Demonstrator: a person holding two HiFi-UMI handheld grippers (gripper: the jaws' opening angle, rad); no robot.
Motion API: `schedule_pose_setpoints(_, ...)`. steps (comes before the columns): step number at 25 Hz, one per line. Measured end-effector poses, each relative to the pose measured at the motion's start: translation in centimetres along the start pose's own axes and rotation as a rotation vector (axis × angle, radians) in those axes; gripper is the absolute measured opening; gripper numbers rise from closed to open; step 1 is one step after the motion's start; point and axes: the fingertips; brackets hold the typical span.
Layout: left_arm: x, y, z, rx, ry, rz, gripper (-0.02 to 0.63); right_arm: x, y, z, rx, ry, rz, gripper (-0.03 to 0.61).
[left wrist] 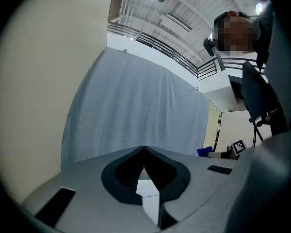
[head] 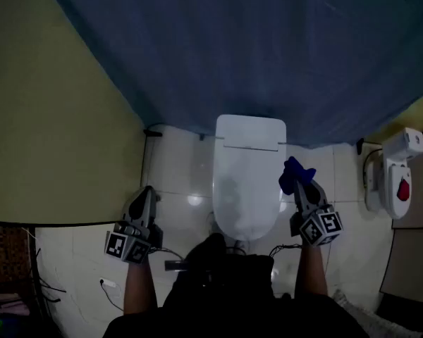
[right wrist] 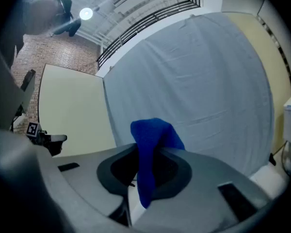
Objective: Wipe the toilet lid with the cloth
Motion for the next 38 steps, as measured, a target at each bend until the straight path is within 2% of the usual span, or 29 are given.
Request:
schedule_pose_setpoints(5, -2.2, -4.2, -4.5, -0.02, -0.003, -0.069, -0.011, -2.6, -9.4, -3.9, 0.111, -0.032, -0.034, 0.054)
schedule_pose_setpoints(11, -8.5, -7.1, -8.3, 0.003, 0.111, -0.197, -0.011, -8.9, -19.0, -7.7, 0.264, -0.024, -0.162, 0.054)
schedule_pose_setpoints(14, -13.1, -8.0, -10.3, 0.048, 0.135, -0.259, -0.011, -13.5, -23.3, -8.9, 0.347, -0.037, -0.221, 0.054)
schedule_pose_setpoints(19, -21.9, -8.9, -13.5, 0.093, 0.183, -0.362, -0.011, -23.3, -31.0, -10.8, 0.457, -0.092, -0.339, 0.054)
schedule_pose_setpoints(22, -26.3, -9.0, -14.7, 0.128, 0.222, -0.385, -0.011, -29.3, -34.4, -12.0, 0.512, -0.145, -0.422, 0.054)
schedule_pose_setpoints(25, -29.7, -9.6, -14.8, 0.16, 0.252, -0.396, -0.011, -34.4, -36.8, -10.6, 0.461, -0.292, -0.549, 0.054)
schedule_pose_setpoints(27, -31.9, -9.8, -14.5, 0.152, 0.249, -0.426, -0.011, -36.0, -37.9, -8.2, 0.387, -0.322, -0.6, 0.054)
schedule_pose_setpoints(30, -34.3, -10.1, -14.1, 0.146, 0.28, -0.452, -0.011, -38.1, -38.0, -4.9, 0.311, -0.215, -0.669, 0.054)
schedule_pose_setpoints(35, -36.0, -11.4, -13.6, 0.155, 0.293, -0.46, -0.011, -39.1, -36.6, -1.2, 0.275, -0.007, -0.727, 0.054)
schedule_pose_setpoints(38, -37.2, -11.9, -12.7, 0.14, 0.301, -0.48, -0.011, -39.3, -35.5, 1.3, 0.248, 0.058, -0.742, 0.054)
Point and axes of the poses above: the fingertips, and each gripper's own axes: y backward along the fingers, z to its right, x out of its top, and after that the axes turned 9 degrees about y, right-handed
